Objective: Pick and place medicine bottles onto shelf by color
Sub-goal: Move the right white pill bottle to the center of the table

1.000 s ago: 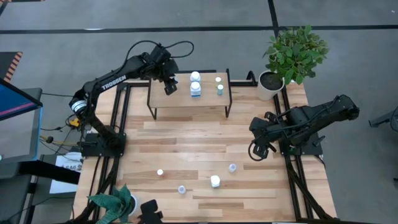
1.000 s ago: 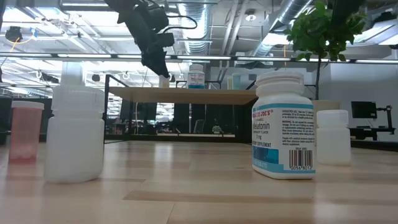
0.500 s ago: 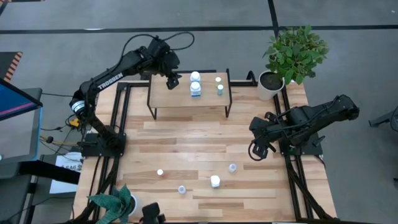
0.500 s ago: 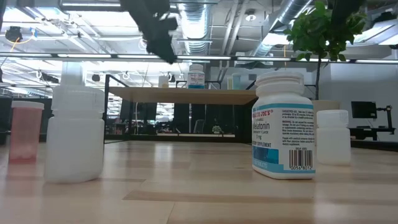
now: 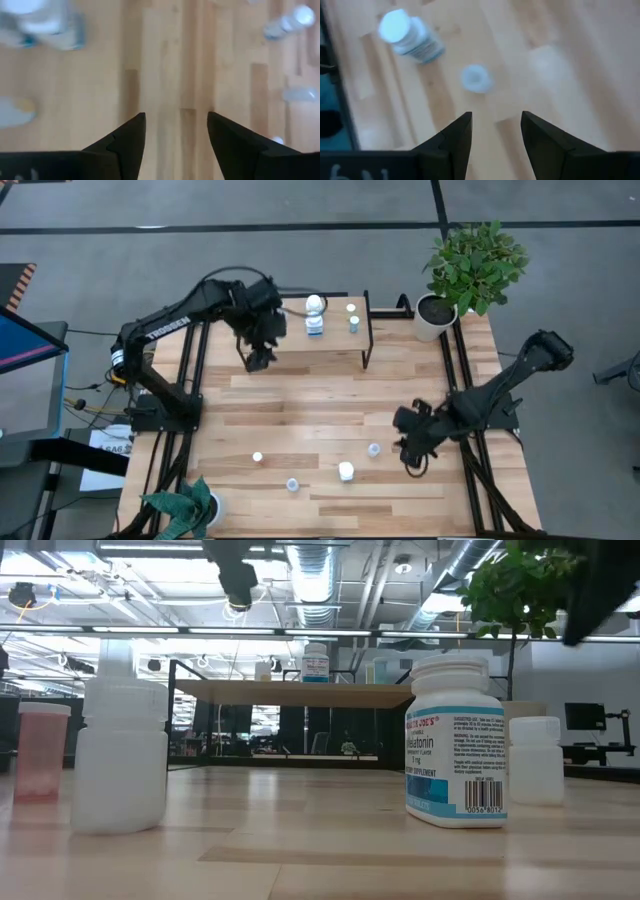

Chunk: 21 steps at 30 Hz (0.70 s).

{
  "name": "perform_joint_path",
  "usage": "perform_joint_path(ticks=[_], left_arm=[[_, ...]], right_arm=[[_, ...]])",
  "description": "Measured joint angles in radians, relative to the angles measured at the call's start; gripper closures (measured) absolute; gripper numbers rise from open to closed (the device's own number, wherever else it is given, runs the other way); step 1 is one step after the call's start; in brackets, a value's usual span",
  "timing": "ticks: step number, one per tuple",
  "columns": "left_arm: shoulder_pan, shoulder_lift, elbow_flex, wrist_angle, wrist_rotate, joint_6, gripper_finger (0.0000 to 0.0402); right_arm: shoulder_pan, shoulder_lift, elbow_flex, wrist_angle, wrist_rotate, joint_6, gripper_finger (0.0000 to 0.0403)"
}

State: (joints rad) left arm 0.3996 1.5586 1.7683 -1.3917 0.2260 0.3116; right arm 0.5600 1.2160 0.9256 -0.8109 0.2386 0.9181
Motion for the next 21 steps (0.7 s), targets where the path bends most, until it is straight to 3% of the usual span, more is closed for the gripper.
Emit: perform_joint_path(ticks=[10, 21], left_arm=[[-0.161, -0.024, 0.0, -0.058, -0.034, -0.009, 0.0218], [-0.177, -0.024, -0.046, -0.048, -0.107, -0.048, 0.0219]], right_arm=[[0.089, 0.052, -0.27, 0.386, 0.02, 0.214, 0.0219], [0.049, 0.349, -0.205, 0.505, 0.004, 0.198, 0.027]])
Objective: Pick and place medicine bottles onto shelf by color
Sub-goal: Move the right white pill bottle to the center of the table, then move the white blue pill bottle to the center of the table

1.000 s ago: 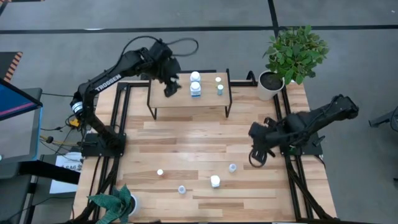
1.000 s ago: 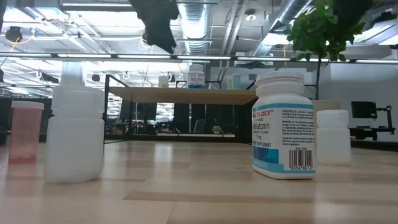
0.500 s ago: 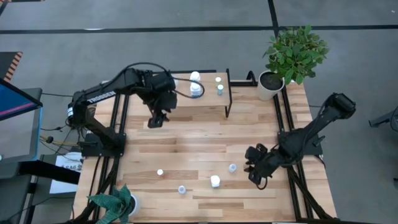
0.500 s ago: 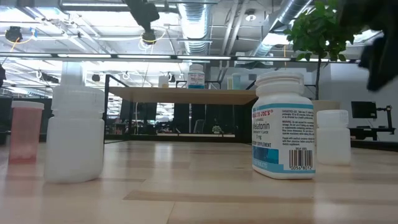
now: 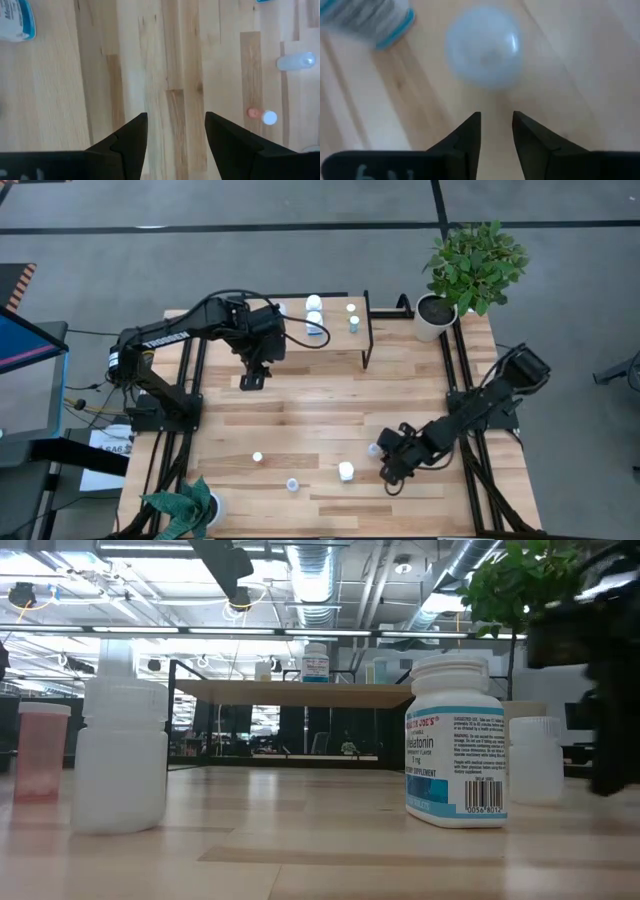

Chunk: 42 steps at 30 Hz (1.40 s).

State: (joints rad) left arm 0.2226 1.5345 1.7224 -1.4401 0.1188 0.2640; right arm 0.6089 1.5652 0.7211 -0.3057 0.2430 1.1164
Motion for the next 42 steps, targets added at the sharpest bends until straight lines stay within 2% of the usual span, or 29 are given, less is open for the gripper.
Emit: perform_joint_path(ticks=[9, 27, 42], left_arm=[[0.0, 0.001, -0.006, 0.009, 0.0, 0.004, 0.0219], [0.0, 0.001, -0.006, 0.008, 0.001, 0.031, 0.0219], [0.0, 0.001, -0.006, 0.007, 0.001, 0.031, 0.0219]], right_arm=[[-0.112, 0.119, 0.13, -0.05, 0.002, -0.176, 0.0294], [-0.364, 0.302, 0.356, -0.05, -0.015, -0.553, 0.0295], [-0.503, 0.446, 0.547, 0.071, -0.04, -0.75, 0.0295]])
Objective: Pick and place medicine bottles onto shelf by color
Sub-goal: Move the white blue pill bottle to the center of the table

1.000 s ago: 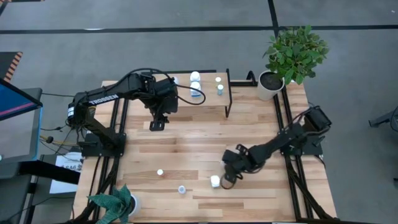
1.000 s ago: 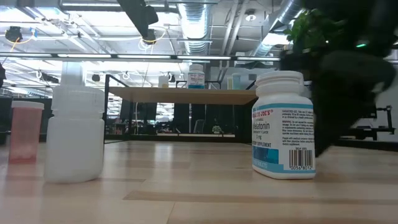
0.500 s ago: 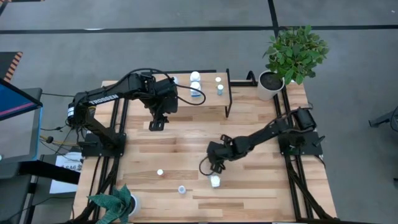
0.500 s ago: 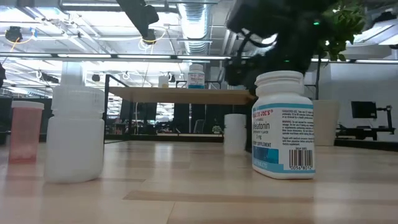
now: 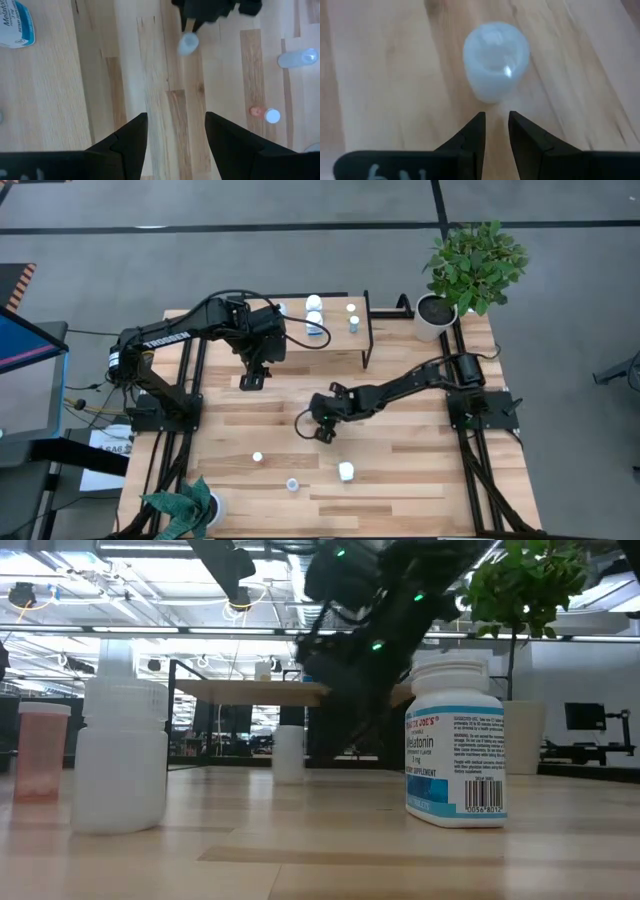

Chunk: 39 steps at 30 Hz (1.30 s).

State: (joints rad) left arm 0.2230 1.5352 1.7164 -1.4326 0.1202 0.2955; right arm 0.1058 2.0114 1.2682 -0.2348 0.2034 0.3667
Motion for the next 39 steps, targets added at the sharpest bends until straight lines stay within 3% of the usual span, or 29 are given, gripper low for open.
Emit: perform_joint_path(ticks=[7, 14, 20, 25, 30, 34, 39], left_arm=[[0.0, 0.0, 0.0, -0.008, 0.001, -0.009, 0.0219], [0.0, 0.0, 0.0, -0.018, 0.002, -0.028, 0.0219], [0.0, 0.0, 0.0, -0.015, 0.002, -0.028, 0.0219], [0.0, 0.0, 0.0, -0.011, 0.002, -0.027, 0.0219], [0.0, 0.0, 0.0, -0.008, 0.001, -0.019, 0.0219], [0.0, 0.0, 0.0, 0.004, -0.001, 0.001, 0.0219], [0.0, 0.0, 0.0, 0.043, 0.0, 0.018, 0.0219]], right_arm=[[-0.034, 0.076, 0.093, -0.028, -0.029, -0.018, 0.0295], [0.014, -0.025, 0.176, -0.364, -0.05, 0.032, 0.0295], [0.13, -0.177, 0.167, -0.601, -0.047, 0.2, 0.0296], [0.29, -0.212, 0.166, -0.696, -0.073, 0.357, 0.0296], [0.443, -0.201, 0.166, -0.652, -0.183, 0.591, 0.0296], [0.536, -0.148, 0.164, -0.52, -0.135, 0.735, 0.0296], [0.556, -0.023, 0.166, -0.38, -0.083, 0.803, 0.0296]])
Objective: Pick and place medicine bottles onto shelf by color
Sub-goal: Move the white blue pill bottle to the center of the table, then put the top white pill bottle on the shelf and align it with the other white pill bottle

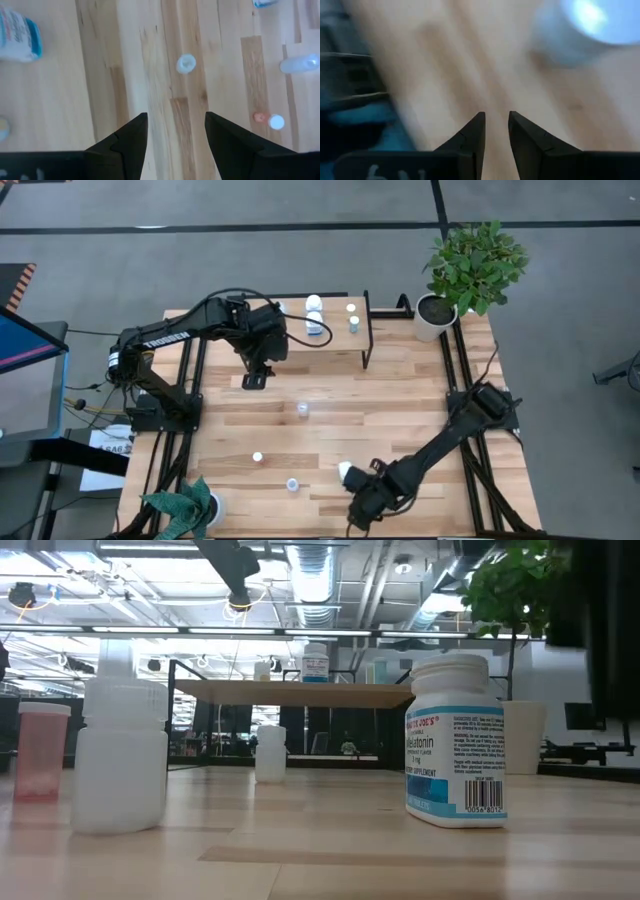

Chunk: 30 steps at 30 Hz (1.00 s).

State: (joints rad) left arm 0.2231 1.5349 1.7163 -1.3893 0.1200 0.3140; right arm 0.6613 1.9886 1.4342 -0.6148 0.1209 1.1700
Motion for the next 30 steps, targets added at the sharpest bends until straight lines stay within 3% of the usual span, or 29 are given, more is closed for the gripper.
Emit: perform_joint_path(ticks=[5, 21, 25, 30], left_arm=[[0.0, 0.0, 0.0, 0.04, 0.0, 0.003, 0.0219], [0.0, 0.001, 0.0, 0.049, 0.0, 0.019, 0.0219], [0.0, 0.001, 0.0, 0.042, 0.0, 0.019, 0.0219], [0.0, 0.001, 0.0, 0.036, 0.0, 0.018, 0.0219]], right_arm=[[-0.045, 0.058, 0.005, 0.035, 0.016, -0.016, 0.0296], [-0.294, 0.049, 0.004, -0.029, 0.12, -0.235, 0.0295], [-0.35, 0.049, 0.004, 0.034, 0.114, -0.311, 0.0295], [-0.374, 0.049, 0.004, 0.006, 0.019, -0.326, 0.0295]])
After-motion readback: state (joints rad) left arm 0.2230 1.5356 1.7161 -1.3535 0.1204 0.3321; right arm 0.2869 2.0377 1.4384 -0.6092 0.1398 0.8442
